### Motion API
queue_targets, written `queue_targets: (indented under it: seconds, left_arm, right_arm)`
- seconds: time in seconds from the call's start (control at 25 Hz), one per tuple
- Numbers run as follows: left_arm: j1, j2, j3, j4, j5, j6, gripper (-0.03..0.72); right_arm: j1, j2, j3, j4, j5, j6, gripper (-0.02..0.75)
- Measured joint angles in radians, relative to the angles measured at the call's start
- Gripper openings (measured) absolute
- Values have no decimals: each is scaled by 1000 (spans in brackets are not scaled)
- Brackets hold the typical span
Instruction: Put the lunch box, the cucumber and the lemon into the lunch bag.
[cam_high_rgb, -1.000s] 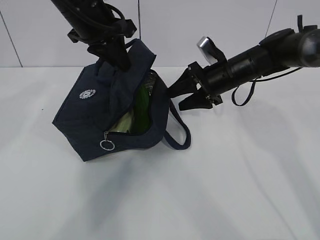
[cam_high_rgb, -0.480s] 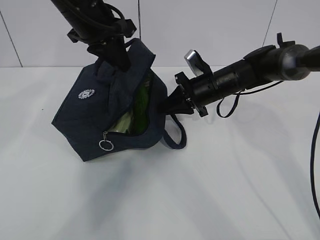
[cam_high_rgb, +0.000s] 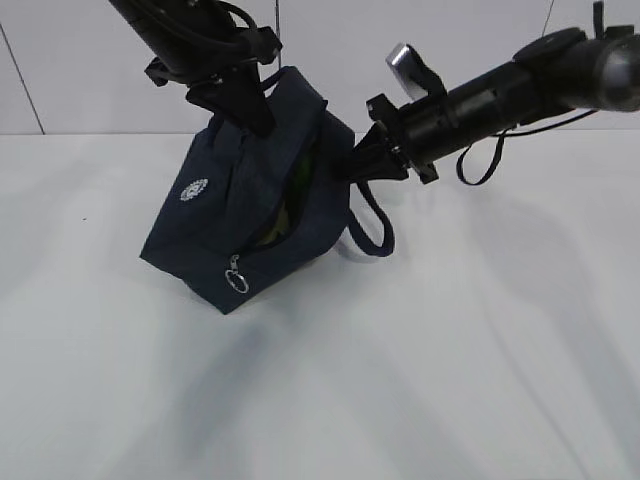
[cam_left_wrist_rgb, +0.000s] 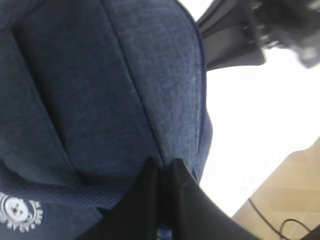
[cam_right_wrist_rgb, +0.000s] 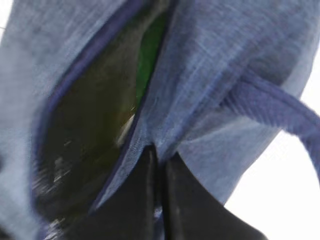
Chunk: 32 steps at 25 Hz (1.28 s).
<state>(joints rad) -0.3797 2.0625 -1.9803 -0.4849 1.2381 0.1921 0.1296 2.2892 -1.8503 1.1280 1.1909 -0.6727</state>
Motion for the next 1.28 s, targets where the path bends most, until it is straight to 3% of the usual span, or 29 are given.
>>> queue_targets:
  seconds: [0.48,1.0,1.12,1.28]
  left_arm:
    - [-13,16,0,-322,-14,0,5]
    - [-42,119,-2,-351,-66,-2,19]
    - [-42,127,-2,-351,-78,-4,85]
    - [-42,129,-2,-337,-80,-17,282]
  right_arm:
    - [-33,-225,-10,-305,36,162,1]
    - [-33,-238,-44,-484,47,289,1]
    - [-33,-238,-44,-490,49,293,1]
    - [-33,-238,-45,-488,49,293,59]
